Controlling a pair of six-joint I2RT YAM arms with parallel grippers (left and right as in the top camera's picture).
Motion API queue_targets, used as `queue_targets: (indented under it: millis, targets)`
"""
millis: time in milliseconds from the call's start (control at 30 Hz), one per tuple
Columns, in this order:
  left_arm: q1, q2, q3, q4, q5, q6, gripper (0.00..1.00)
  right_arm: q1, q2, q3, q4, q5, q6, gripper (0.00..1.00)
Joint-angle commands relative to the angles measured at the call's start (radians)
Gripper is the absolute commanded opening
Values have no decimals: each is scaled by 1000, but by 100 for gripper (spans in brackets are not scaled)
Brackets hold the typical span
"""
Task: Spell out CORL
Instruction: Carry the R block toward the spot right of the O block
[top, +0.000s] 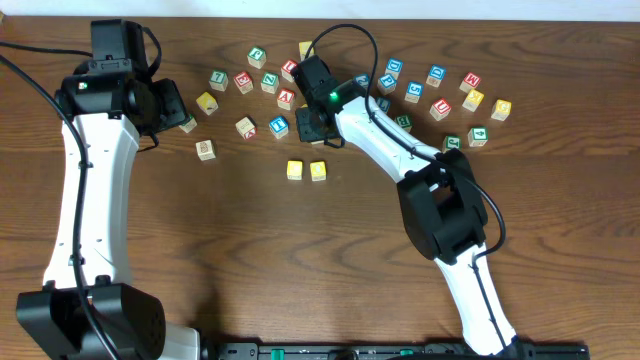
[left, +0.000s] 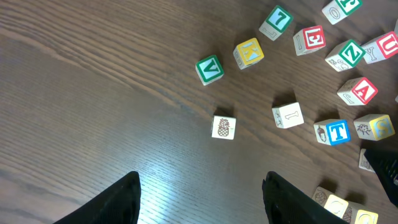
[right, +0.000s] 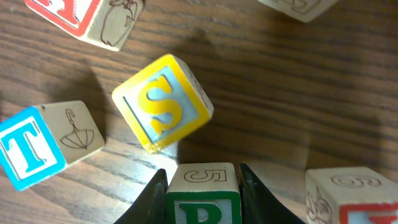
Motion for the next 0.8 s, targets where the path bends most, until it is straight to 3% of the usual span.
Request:
queue_targets:
  millis: [0, 400, 633, 767]
  targets:
    - [1, 7, 3, -2, -12, -16, 62, 0, -93, 13, -16, 13, 2, 22]
    - [1, 7, 3, -2, -12, -16, 62, -6, -279, 13, -203, 27, 3, 15]
    - [1, 7, 3, -2, -12, -16, 62, -6, -273, 3, -392, 32, 67, 13]
    - [1, 7, 3, -2, -12, -16, 62, -5, -269, -69, -392, 43, 113, 17]
